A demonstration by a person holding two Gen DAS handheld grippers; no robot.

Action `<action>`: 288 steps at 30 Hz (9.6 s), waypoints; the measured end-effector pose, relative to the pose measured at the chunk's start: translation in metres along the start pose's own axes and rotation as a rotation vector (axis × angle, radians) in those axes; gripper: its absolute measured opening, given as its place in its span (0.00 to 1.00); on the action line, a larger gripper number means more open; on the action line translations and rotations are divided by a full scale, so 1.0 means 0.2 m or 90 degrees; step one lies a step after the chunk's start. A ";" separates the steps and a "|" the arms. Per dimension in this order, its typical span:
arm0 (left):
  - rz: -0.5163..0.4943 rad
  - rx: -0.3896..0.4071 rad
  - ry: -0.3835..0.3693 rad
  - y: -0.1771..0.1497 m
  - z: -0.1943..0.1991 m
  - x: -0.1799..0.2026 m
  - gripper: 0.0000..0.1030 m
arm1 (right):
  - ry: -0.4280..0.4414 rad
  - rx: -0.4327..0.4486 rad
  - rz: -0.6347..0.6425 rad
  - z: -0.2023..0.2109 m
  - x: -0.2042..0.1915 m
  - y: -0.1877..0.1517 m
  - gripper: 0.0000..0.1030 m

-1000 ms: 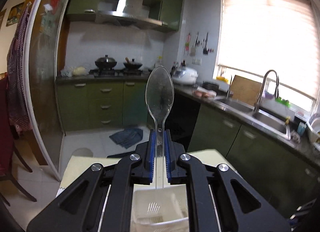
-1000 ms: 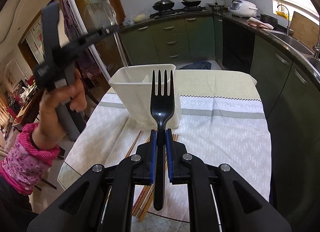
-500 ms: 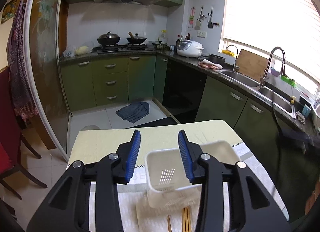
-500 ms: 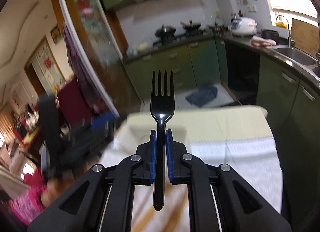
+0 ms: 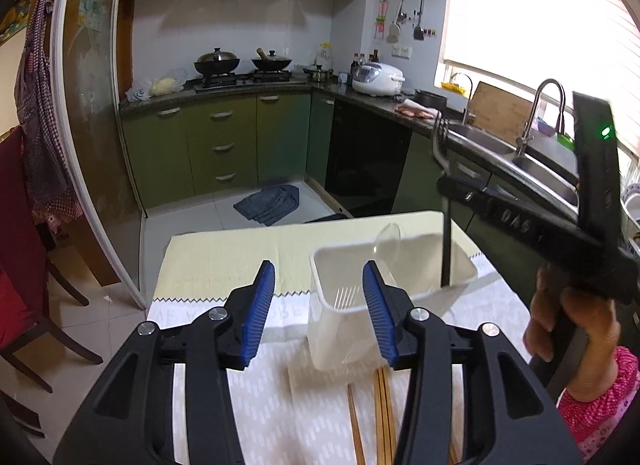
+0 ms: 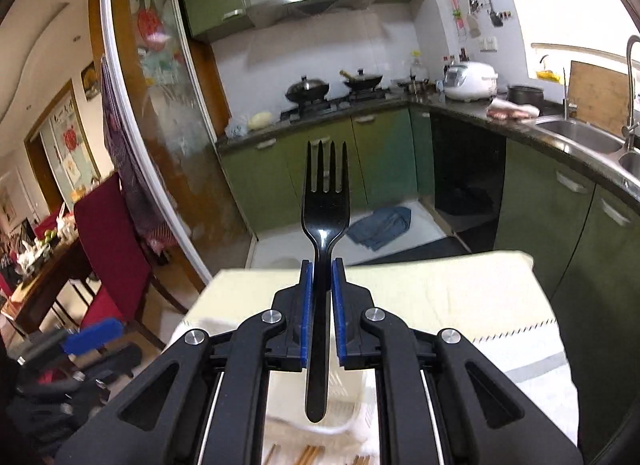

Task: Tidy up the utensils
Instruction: 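Lift the spoon with the left tool into the white caddy while the right tool drops the fork in, then grasp one wooden chopstick with the left tool while the right tool moves toward the chopsticks, then grasp another wooden chopstick with the right tool while the left tool lifts its chopstick, then carry both chopsticks over the white caddy and open both tools to drop them, then move both tools back down to the remaining chopsticks on the cloth, then grasp a wooden chopstick with the left tool while the right tool grasps another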

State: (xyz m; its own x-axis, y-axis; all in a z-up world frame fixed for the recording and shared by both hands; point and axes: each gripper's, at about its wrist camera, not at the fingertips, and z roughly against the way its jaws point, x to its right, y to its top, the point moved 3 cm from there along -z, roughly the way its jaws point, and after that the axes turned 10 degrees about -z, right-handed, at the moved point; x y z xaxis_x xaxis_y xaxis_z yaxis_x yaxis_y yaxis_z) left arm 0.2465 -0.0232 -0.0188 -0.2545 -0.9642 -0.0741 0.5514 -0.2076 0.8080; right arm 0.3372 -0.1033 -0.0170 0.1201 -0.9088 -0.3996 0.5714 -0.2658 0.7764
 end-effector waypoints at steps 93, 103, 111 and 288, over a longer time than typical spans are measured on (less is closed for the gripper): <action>-0.001 -0.448 -0.080 -0.72 -0.47 0.15 0.07 | -0.162 -0.467 0.091 -0.12 0.23 -1.02 0.07; 0.008 -0.347 -0.077 -0.48 -0.28 0.03 0.07 | -0.072 -0.373 0.060 0.17 0.20 -0.78 0.07; -0.018 -0.276 -0.074 -0.34 -0.06 0.08 0.06 | -0.043 -0.322 0.059 0.37 0.18 -0.71 0.07; -0.098 -0.472 -0.088 -0.72 -0.52 0.32 0.26 | -0.160 -0.505 0.122 -0.15 0.22 -1.08 0.16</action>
State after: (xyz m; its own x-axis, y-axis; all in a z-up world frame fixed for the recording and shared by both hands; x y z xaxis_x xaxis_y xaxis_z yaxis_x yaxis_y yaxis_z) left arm 0.2324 -0.0726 -0.2006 -0.4410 -0.8966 -0.0411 0.8780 -0.4404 0.1874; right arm 0.2434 -0.0755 -0.2179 0.1427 -0.9844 -0.1024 0.9703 0.1188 0.2106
